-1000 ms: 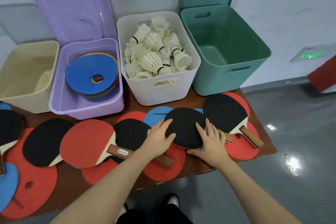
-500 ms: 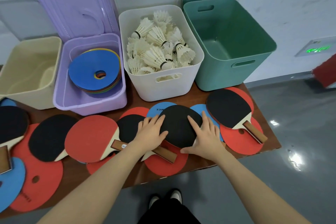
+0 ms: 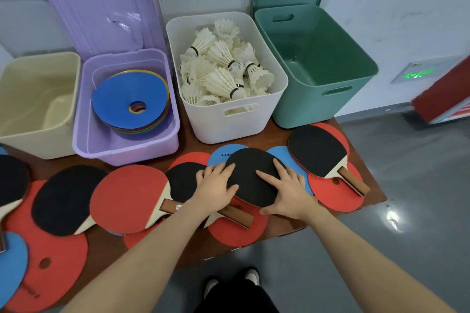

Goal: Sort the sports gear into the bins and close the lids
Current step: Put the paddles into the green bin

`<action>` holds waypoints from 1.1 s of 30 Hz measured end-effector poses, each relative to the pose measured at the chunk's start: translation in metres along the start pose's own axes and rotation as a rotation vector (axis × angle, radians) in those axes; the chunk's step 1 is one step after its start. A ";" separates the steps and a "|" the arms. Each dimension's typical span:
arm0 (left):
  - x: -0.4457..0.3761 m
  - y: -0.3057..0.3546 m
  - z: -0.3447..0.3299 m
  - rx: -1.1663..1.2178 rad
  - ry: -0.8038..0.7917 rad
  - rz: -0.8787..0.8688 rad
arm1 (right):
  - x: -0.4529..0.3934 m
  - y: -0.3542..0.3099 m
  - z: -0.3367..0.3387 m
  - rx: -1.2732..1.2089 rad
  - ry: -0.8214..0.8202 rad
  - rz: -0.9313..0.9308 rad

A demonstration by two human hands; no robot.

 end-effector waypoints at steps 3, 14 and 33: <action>0.006 0.003 0.006 0.036 0.045 -0.027 | 0.009 0.001 0.006 -0.030 0.073 0.017; -0.032 0.101 0.021 0.055 0.181 -0.099 | 0.037 0.084 0.060 -0.064 0.370 -0.001; -0.106 0.266 -0.075 -0.025 -0.023 0.385 | 0.063 0.278 0.087 -0.088 0.377 -0.245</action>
Point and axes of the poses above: each hand's wrist, its own x-axis away from the middle knuckle, its own z-axis out of the back of the hand, y = z × x, the point moved 3 cm from there along -x, towards the middle knuckle, and after that the axes turned 3 degrees about z, right-handed, at the moved point
